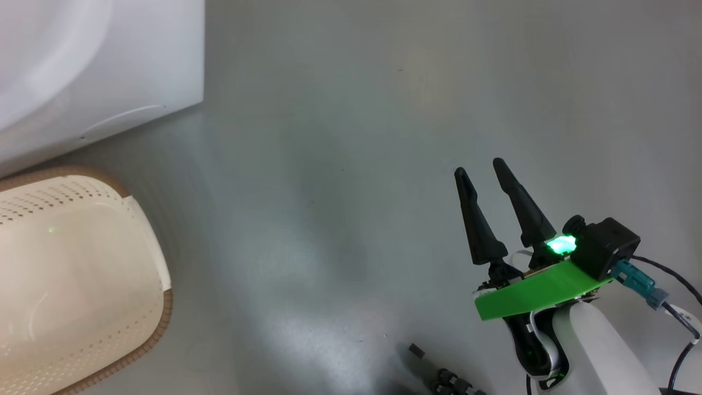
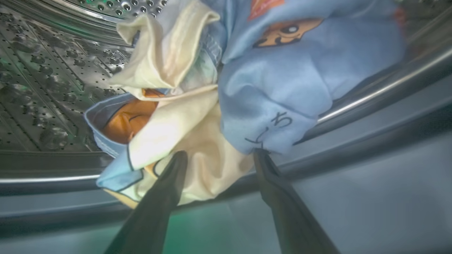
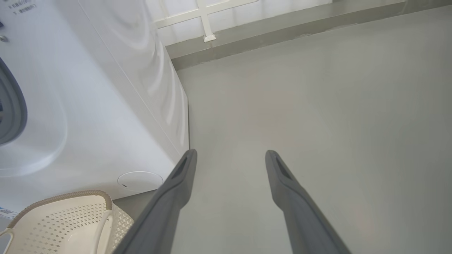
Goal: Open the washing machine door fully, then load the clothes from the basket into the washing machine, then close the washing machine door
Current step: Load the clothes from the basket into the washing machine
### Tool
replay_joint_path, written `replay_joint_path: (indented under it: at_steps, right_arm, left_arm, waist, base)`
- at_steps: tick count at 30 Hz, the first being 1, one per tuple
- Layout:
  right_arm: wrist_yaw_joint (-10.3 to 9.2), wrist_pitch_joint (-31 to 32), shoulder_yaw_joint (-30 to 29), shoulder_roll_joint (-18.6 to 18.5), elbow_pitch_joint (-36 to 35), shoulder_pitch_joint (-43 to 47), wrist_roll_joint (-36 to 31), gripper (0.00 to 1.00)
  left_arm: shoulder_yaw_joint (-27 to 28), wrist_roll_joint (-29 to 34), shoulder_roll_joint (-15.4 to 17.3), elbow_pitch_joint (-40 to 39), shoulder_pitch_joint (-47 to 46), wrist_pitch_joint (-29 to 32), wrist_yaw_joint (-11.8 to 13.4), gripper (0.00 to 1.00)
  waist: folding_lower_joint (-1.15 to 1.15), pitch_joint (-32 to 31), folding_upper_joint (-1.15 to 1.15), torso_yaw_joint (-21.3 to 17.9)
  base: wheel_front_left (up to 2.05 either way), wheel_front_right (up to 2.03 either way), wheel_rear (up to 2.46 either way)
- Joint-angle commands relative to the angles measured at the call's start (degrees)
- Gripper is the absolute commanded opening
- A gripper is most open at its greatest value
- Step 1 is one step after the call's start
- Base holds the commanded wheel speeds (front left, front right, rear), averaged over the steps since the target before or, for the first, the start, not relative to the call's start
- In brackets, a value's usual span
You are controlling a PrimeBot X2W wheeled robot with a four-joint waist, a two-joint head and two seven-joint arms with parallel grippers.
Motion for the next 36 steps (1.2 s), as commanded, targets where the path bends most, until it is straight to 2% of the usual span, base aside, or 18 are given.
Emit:
replay_joint_path:
  at_steps: [1, 2, 4, 5, 15, 24, 31, 32, 33, 34, 35, 36]
  right_arm:
    - [0.25, -0.7, 0.9, -0.4, -1.3, 0.0, 0.8, 1.0]
    - [0.25, -0.7, 1.0, -0.4, -1.4, 0.0, 0.9, 1.0]
    - [0.25, -0.7, 1.0, -0.4, -1.6, -0.1, 1.3, 1.0]
    - [0.25, -0.7, 1.0, -0.4, -1.7, -0.1, 1.5, 1.0]
    - [0.25, -0.7, 1.9, -0.4, -2.2, -1.1, 3.4, 1.0]
    - [0.25, -0.7, 2.9, -0.4, -2.5, -1.8, 5.0, 1.0]
    - [0.25, -0.7, 2.9, -0.4, -2.8, -1.5, 5.6, 1.0]
    - [0.25, -0.7, 3.0, -0.4, -2.8, -1.6, 5.6, 1.0]
    - [0.25, -0.7, 3.0, -0.4, -2.8, -1.6, 5.6, 1.0]
    - [0.25, -0.7, 2.9, -0.4, -2.8, -1.7, 5.6, 1.0]
    - [0.25, -0.7, 2.8, -0.4, -2.8, -1.8, 5.6, 1.0]
    - [0.25, -0.7, 2.7, -0.4, -2.8, -1.9, 5.6, 1.0]
  left_arm:
    - [1.7, 0.6, 4.0, -1.8, -1.9, 1.2, 0.6, 1.0]
    - [1.5, 0.8, 4.4, -1.9, -2.1, 2.1, 0.7, 0.8]
    - [1.4, 1.2, 5.0, -2.5, -2.7, 2.7, 0.9, 0.15]
    - [1.4, 1.2, 5.2, -2.5, -3.1, 3.0, 1.0, 0.0]
    - [1.6, 1.9, 7.1, -1.0, -9.4, -1.6, -1.4, 0.0]
    - [2.3, 2.7, 8.4, 4.7, -18.2, -12.2, -4.7, 0.0]
    - [4.8, -0.1, 5.8, 10.6, -24.4, -17.5, -4.1, 0.0]
    - [5.1, -0.6, 5.3, 11.3, -25.1, -17.8, -4.0, 0.13]
    - [5.8, -1.4, 4.7, 12.0, -25.8, -18.4, -3.7, 0.33]
    - [5.7, -1.5, 4.4, 12.6, -26.2, -18.7, -3.7, 0.71]
    - [5.3, -1.3, 4.2, 13.1, -26.5, -18.8, -3.8, 1.0]
    - [5.5, -1.6, 3.8, 13.5, -27.0, -19.1, -3.7, 1.0]
  waist:
    - [0.0, 0.7, 0.0, -0.7]
    - [0.0, 0.9, 0.0, -0.9]
    - [0.0, 1.3, 0.0, -1.2]
    - [0.0, 1.5, 0.0, -1.3]
    - [0.0, 3.9, 0.0, -2.8]
    - [0.0, 7.1, 0.0, -5.7]
    - [0.0, 8.5, 0.0, -6.7]
    - [0.0, 8.6, 0.0, -6.7]
    - [0.0, 8.6, 0.0, -6.7]
    - [0.0, 8.7, 0.0, -6.6]
    - [0.0, 8.7, 0.0, -6.5]
    - [0.0, 8.8, 0.0, -6.4]
  base:
    - [0.0, 0.0, 0.0]
    - [0.0, 0.0, 0.0]
    - [0.0, 0.0, 0.0]
    - [0.0, 0.0, 0.0]
    - [0.0, 0.0, 0.0]
    - [0.0, 0.0, 0.0]
    - [0.0, 0.0, 0.0]
    - [0.0, 0.0, 0.0]
    - [0.0, 0.0, 0.0]
    - [0.0, 0.0, 0.0]
    - [0.0, 0.0, 0.0]
    - [0.0, 0.0, 0.0]
